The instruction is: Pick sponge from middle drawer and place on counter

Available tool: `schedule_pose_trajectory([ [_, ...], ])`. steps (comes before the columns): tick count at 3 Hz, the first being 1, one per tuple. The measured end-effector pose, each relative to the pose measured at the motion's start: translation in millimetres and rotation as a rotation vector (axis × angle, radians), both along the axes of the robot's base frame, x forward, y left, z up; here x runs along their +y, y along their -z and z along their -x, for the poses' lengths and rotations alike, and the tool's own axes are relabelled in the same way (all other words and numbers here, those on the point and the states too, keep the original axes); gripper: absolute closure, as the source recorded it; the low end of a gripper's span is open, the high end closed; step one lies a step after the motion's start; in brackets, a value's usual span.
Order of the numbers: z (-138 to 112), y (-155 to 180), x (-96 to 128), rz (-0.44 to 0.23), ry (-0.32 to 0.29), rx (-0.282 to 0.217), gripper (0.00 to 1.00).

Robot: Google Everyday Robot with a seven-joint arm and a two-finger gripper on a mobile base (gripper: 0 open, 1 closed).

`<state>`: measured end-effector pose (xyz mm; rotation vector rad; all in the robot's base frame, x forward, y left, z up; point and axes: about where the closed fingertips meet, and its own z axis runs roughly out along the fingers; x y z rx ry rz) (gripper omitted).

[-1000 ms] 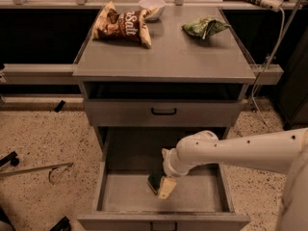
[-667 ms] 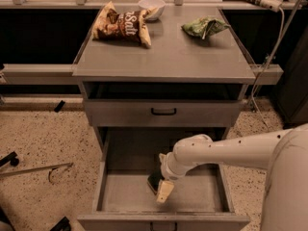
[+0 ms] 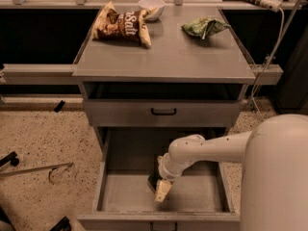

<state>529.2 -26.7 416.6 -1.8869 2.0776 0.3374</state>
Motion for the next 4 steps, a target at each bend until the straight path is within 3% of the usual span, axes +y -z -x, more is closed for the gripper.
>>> schedule_pose_trajectory([
  [1,-8,26,-4,0.015,0.012,0.034,0.0],
  [4,-18,61,2,0.031,0.003,0.072,0.0],
])
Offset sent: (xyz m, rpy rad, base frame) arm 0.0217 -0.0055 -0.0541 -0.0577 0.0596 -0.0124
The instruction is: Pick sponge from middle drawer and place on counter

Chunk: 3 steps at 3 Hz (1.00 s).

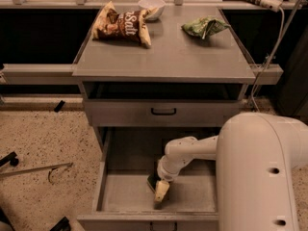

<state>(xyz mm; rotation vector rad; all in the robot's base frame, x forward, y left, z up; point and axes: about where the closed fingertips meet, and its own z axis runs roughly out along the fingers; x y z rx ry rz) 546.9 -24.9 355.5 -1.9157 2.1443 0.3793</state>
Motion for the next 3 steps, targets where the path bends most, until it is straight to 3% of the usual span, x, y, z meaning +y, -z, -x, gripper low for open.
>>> schedule_pose_trajectory([
  [1,-0.2,9.0,5.8,-0.024,-0.022,0.023,0.19],
  [3,-0.1,9.1,5.9,-0.024,-0.022,0.023,0.65],
])
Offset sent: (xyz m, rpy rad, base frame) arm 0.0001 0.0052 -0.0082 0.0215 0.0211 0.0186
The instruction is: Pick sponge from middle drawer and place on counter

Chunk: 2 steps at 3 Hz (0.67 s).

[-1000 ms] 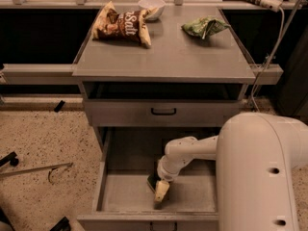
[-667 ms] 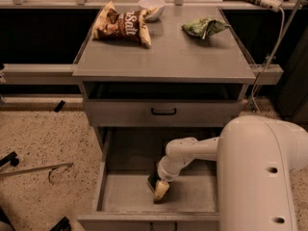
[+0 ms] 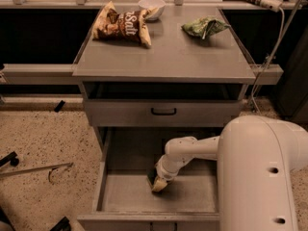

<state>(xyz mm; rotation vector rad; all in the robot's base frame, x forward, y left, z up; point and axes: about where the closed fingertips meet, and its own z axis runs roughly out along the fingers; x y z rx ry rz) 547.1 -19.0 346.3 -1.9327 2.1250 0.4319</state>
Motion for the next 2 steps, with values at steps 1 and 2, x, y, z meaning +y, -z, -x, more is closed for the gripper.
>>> schedule_pose_trajectory([
  [1,0,-8,0,0.0,0.0,0.0,0.88],
  [2,9,-54,3,-0.071,0.047,-0.075,1.0],
])
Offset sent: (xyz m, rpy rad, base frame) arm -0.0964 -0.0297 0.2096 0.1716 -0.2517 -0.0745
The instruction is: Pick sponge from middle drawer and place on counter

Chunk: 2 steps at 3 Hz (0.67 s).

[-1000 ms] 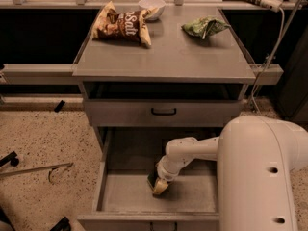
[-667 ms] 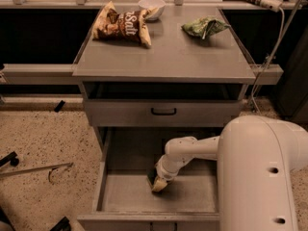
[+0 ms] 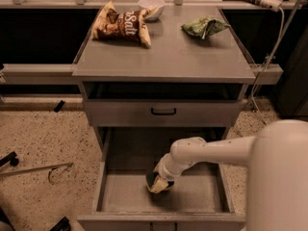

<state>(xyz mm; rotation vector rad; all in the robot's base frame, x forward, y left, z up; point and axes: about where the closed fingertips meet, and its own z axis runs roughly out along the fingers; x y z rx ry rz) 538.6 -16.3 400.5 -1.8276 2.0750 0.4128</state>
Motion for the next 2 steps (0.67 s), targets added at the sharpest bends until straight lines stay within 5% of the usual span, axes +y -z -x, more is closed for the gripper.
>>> schedule_pose_trajectory([
  [2,75,-159,-14,-0.106,-0.002,-0.264,1.0],
])
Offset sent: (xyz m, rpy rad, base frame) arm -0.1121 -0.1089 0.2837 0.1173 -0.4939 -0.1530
